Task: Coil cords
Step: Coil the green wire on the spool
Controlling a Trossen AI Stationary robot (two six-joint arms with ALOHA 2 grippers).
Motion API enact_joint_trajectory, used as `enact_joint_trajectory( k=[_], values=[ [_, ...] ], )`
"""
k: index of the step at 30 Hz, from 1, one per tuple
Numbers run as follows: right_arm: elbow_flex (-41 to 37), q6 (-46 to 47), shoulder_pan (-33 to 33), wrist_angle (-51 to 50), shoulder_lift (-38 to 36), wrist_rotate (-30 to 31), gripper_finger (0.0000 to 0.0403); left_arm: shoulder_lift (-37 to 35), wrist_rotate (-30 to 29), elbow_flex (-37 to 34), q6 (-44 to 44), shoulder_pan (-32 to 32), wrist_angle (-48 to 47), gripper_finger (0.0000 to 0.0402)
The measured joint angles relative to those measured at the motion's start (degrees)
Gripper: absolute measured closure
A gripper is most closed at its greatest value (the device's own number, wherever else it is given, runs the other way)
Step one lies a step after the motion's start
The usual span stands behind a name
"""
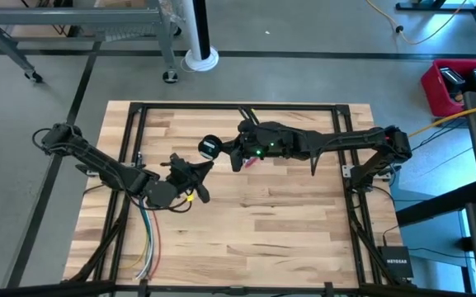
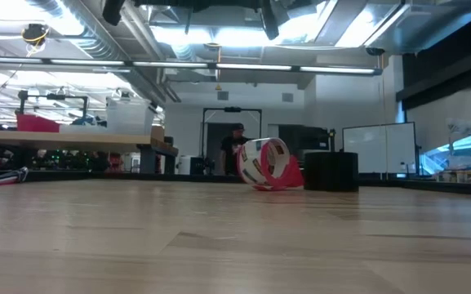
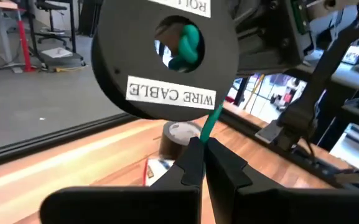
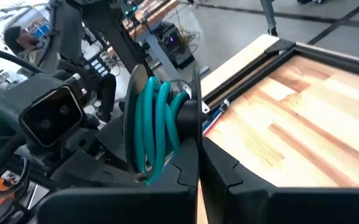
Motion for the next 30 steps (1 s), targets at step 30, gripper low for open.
enact_joint_trajectory(
  k=[30],
  values=[
    [-0.07,0.79,-0.11,-14.25,-0.72,-14.06,0.0402,-0.15,-1.89,0.00,23.79,0.09,-5.28,0.0376]
  ],
)
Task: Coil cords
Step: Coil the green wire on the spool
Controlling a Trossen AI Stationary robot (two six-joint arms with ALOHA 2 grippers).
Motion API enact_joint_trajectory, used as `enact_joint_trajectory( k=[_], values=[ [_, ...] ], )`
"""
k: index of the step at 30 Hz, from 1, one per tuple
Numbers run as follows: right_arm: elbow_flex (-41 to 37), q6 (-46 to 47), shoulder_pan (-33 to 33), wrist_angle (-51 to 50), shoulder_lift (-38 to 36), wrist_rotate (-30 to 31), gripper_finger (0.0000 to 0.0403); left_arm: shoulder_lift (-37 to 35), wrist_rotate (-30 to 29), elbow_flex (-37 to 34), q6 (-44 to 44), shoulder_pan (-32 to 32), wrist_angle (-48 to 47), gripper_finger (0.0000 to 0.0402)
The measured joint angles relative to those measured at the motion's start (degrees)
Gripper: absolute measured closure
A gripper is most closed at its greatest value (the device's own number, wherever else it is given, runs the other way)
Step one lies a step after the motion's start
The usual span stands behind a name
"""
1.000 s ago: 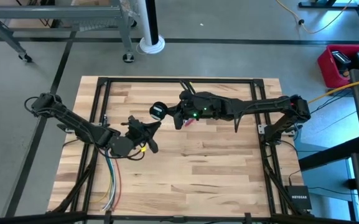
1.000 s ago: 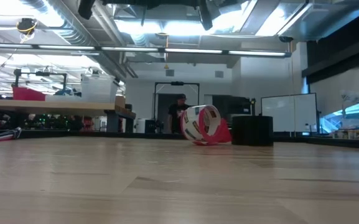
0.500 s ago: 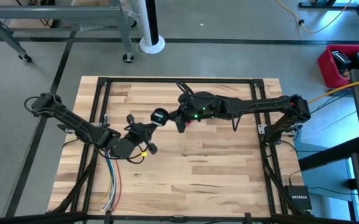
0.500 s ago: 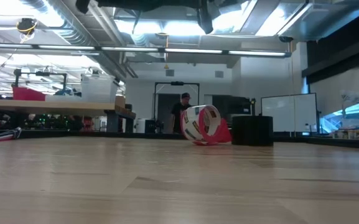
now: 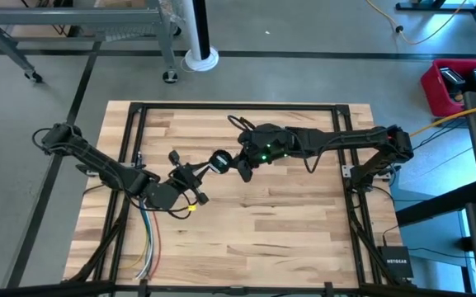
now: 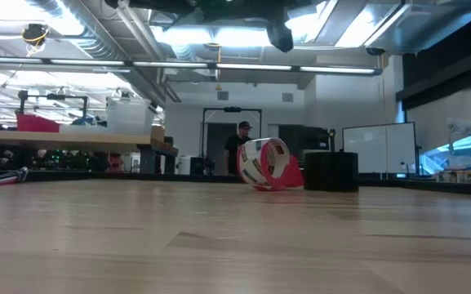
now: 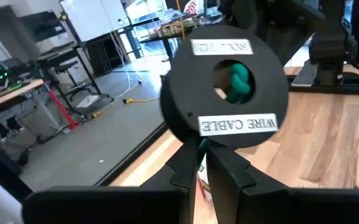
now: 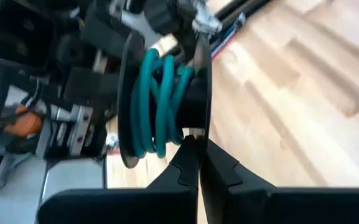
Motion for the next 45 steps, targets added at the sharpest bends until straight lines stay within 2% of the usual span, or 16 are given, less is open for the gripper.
enact_joint_trajectory(
  k=[3,9,21,29,33,38,41,45],
  values=[
    [-0.07,-0.10,0.08,-2.78,0.00,-2.94,0.0402,-0.06,0.42,0.04,0.51,0.04,0.41,0.0376],
    [-0.20,0.42,0.13,-6.29,0.11,-3.75,0.0402,-0.15,4.37,0.15,0.53,0.05,0.35,0.0375],
    [-0.17,0.59,0.11,-7.10,0.11,-4.31,0.0402,-0.11,3.86,0.13,1.57,0.70,0.21,0.0375],
    [-0.15,-0.30,0.07,-8.04,0.11,-2.36,0.0402,-0.11,4.81,0.11,-8.04,0.74,-0.32,0.0374],
    [-0.13,-0.50,0.07,-8.06,0.11,-2.30,0.0402,-0.78,9.59,0.11,-12.71,1.82,-3.74,0.0360],
    [-0.13,-0.50,0.07,-8.07,0.11,-2.30,0.0402,-1.24,16.56,0.08,-19.66,4.86,-7.77,0.0313],
    [-0.13,-0.55,0.07,-8.47,0.11,-2.36,0.0402,-1.26,23.15,0.07,-23.73,6.85,-8.90,0.0277],
    [-0.11,-0.62,0.11,-7.91,0.11,-0.09,0.0402,-1.20,34.88,0.02,-30.65,8.80,-10.75,0.0236]
  ],
)
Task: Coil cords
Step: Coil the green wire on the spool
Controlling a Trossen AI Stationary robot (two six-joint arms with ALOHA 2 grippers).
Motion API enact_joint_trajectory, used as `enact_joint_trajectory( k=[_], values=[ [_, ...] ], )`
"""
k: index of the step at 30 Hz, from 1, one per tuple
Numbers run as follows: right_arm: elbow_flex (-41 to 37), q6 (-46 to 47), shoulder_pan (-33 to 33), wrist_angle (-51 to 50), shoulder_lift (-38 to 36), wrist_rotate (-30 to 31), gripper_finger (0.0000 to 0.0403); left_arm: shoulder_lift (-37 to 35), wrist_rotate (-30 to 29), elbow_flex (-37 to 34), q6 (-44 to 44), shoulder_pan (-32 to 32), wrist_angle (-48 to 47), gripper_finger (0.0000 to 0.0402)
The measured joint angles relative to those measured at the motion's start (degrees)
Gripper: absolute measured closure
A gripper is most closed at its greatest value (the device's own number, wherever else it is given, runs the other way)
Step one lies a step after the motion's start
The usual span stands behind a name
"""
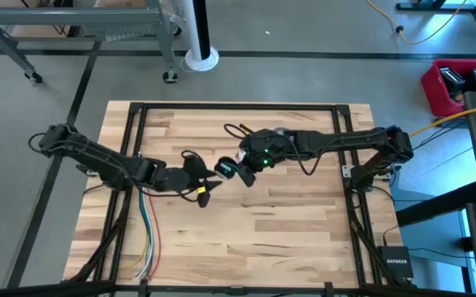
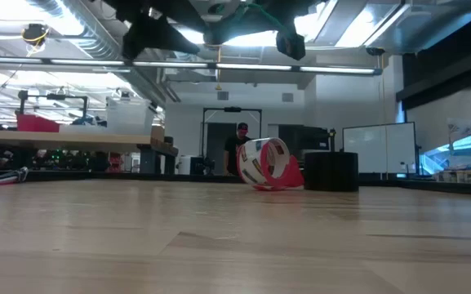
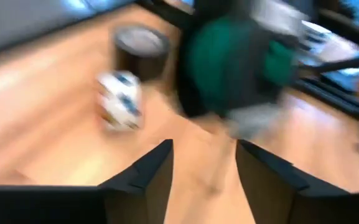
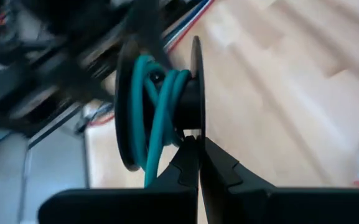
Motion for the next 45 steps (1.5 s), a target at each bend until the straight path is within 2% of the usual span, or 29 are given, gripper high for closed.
enact_joint_trajectory(
  k=[3,7,11,17,20,25,35,45],
  values=[
    [0.02,0.01,-0.09,0.42,0.00,4.49,0.0402,-0.02,6.72,0.00,-4.27,0.47,0.26,0.0221],
    [0.02,0.07,-0.09,3.67,0.00,11.37,0.0402,-0.02,7.86,0.00,-9.50,0.47,0.28,0.0218],
    [0.02,0.06,-0.09,8.20,0.00,17.98,0.0402,0.00,3.91,0.00,-11.07,0.33,2.49,0.0218],
    [0.02,1.21,-0.09,14.91,-0.02,24.27,0.0402,0.39,-7.99,0.03,-4.50,0.17,12.39,0.0217],
    [0.02,1.55,-0.09,17.92,0.00,24.83,0.0402,1.22,-11.55,0.08,-0.63,0.73,17.72,0.0217],
    [0.02,1.60,-0.07,22.29,0.00,24.82,0.0402,3.79,-11.74,0.09,0.80,2.07,23.02,0.0217],
    [0.02,1.62,-0.07,22.41,0.00,24.81,0.0402,10.09,-11.84,0.09,3.62,2.85,36.32,0.0217],
    [0.02,1.63,-0.07,22.44,0.02,24.20,0.0402,11.10,-17.02,0.07,10.22,3.49,39.79,0.0217]
  ],
)
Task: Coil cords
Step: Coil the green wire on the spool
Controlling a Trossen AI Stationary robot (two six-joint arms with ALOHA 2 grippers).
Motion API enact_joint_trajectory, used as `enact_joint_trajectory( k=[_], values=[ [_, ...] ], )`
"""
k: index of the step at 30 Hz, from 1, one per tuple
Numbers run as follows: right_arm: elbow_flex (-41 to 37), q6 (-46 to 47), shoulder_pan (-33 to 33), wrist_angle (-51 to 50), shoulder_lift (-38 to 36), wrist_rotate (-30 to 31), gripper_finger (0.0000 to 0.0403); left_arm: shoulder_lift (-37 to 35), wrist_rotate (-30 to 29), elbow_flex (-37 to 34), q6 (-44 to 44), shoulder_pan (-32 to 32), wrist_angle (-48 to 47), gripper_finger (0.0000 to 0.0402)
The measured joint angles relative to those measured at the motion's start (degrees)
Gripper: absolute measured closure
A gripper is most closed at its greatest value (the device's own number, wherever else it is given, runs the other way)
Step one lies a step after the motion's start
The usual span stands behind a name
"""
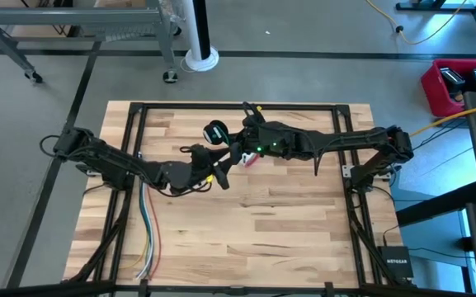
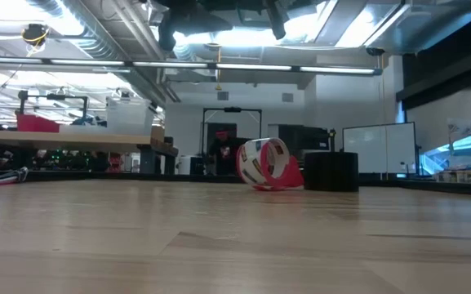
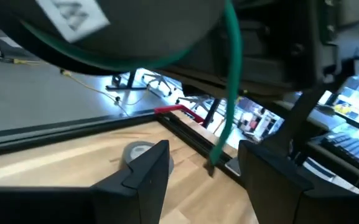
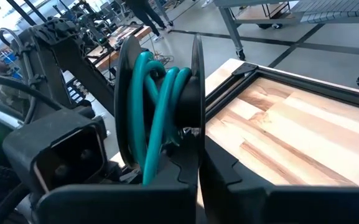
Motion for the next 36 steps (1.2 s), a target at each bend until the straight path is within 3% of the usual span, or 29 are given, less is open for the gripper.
enact_joint_trajectory(
  k=[8,18,29,36],
  values=[
    [0.00,0.00,0.00,0.11,0.00,0.00,0.0402,0.00,0.05,0.00,0.46,0.61,0.28,0.0239],
    [0.00,-0.17,0.00,-0.04,0.02,-0.01,0.0402,-0.02,0.11,0.00,1.73,-0.23,0.22,0.0391],
    [0.00,-0.22,0.00,-4.09,0.02,-2.35,0.0402,-0.11,-2.01,0.00,2.45,-2.58,-3.25,0.0398],
    [0.00,0.01,0.02,-7.66,-0.02,-6.98,0.0402,-1.80,-6.16,0.00,-4.47,-5.24,-16.85,0.0400]
  ],
)
